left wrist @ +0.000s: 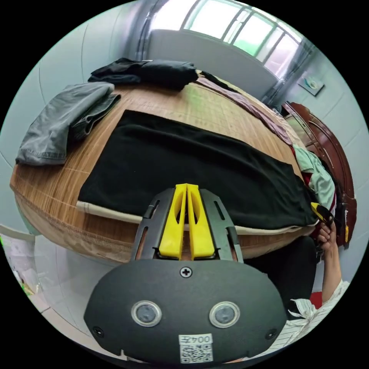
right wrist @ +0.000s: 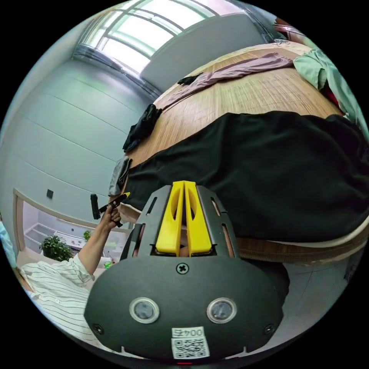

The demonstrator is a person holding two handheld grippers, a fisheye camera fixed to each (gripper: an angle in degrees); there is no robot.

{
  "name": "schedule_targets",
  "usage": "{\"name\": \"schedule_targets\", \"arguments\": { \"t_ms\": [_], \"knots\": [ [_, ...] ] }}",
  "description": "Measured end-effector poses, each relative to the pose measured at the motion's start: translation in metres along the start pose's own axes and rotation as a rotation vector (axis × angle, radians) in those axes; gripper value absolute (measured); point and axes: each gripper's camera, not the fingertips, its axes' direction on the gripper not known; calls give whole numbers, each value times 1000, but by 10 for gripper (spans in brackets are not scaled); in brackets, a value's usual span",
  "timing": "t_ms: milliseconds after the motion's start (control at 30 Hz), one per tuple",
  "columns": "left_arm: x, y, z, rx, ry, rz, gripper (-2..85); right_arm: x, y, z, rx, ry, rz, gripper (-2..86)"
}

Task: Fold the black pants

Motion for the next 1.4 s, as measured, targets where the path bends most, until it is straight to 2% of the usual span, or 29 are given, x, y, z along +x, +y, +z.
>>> {"name": "schedule_targets", "arguments": {
  "t_ms": [67, 133, 200, 267, 433, 667, 833, 933, 1033, 1167, 1233, 1333, 1400],
  "knots": [
    [-20, -3, -4, -21, 81, -64, 1, 26, 0, 25, -122, 135, 65, -7],
    [-11, -9, -21, 31, 10, -12, 1, 34, 4, 30, -160, 162, 43, -7],
    [8, -28, -39, 120, -15, 90, 0, 36, 10, 18, -102, 79, 0, -7],
    [13, -52, -36, 132, -63, 121, 0, 48, 16, 6, -62, -70, -46, -7],
    [-5, -119, -5, 81, -134, 79, 0, 89, 31, -5, 40, -309, -84, -7],
    [-34, -169, 46, -58, -225, 66, 0, 132, 43, 8, 54, -338, -50, -7],
    [-73, -174, 28, 67, -219, -134, 0, 141, 48, 19, 21, -346, -65, -6],
    [-73, -157, 16, 103, -80, -121, 0, 140, 53, 26, 18, -354, -87, -4],
    [-49, -121, 3, 109, -47, -20, 0, 136, 58, 34, 29, -328, -107, 7],
    [-12, -50, -11, 143, -181, 150, 1, 106, 58, 48, 31, -282, -156, 57],
    [-11, -33, -7, 137, -195, 119, 1, 73, 46, 67, 7, -252, -226, 63],
    [-18, -29, 4, 80, -103, -16, 1, -5, 11, 122, -65, -134, -417, 54],
    [-11, -32, 12, 47, -156, -31, 1, -52, -13, 159, -87, -89, -514, 47]
  ]
}}
